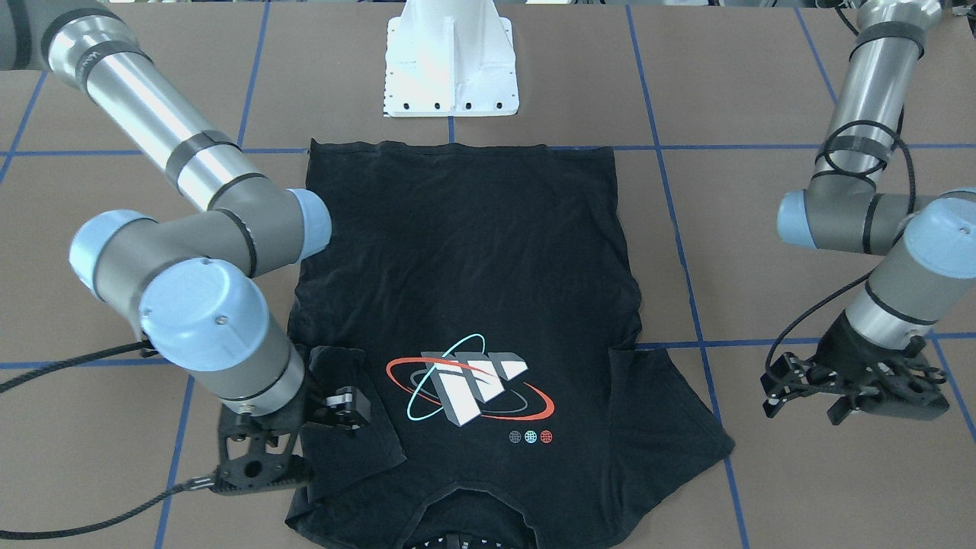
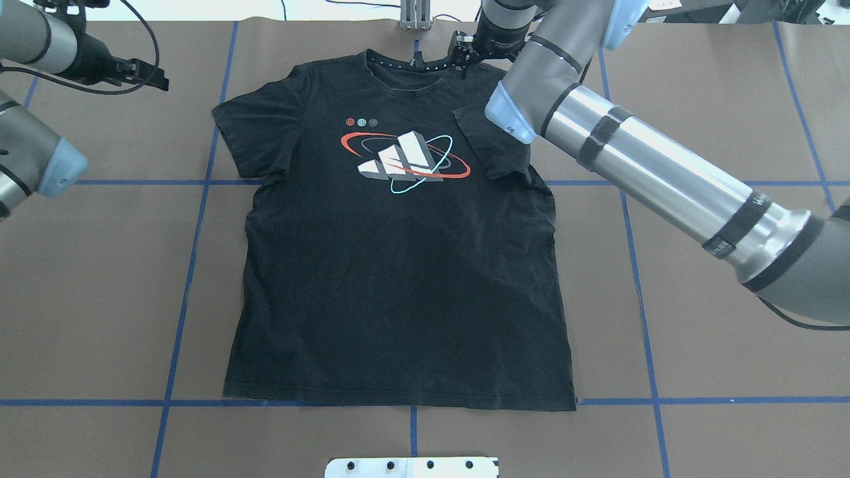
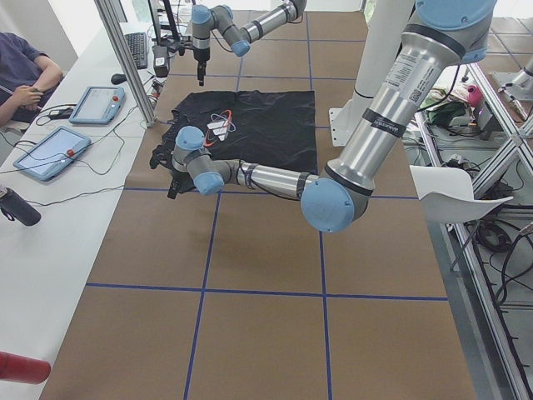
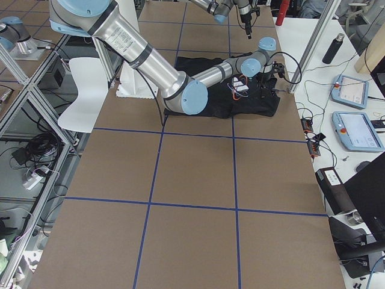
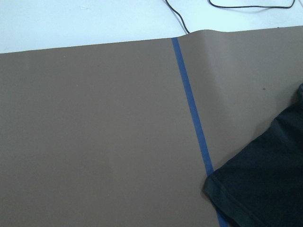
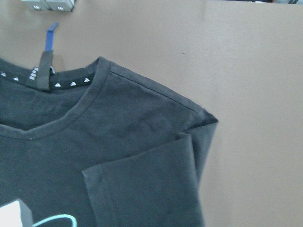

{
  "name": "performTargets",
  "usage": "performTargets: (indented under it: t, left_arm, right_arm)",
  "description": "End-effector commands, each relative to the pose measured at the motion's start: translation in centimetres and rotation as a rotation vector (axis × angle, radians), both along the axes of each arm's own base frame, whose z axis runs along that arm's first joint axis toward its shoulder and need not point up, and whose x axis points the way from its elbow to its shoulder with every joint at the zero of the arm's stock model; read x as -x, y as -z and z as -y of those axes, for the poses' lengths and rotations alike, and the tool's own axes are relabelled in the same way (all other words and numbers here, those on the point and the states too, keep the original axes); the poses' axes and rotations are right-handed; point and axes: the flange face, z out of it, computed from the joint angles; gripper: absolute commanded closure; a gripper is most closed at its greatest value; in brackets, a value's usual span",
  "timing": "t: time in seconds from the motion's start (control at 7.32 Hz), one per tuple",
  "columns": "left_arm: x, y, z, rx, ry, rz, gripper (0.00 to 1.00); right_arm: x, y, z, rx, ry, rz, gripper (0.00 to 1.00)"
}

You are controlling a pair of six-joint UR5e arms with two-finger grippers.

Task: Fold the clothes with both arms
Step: 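Release the sleeve and raise the right gripper while the left arm approaches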

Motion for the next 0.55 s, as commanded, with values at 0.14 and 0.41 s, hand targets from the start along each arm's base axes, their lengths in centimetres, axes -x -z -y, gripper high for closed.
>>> performTargets:
  t: [0.14, 0.41]
  left_arm:
    - [-5.8, -0.7, 1.5, 0.013, 0.081, -0.011, 0.0]
    - [-8.1, -0.7, 1.8, 0.008, 0.141, 0.021, 0.03]
  right_arm:
    - [-8.3, -9.9, -2.2, -0.056, 0.089, -0.019, 0.0]
    - [-8.2, -10.0, -2.2, -0.054, 0.091, -0.019, 0.0]
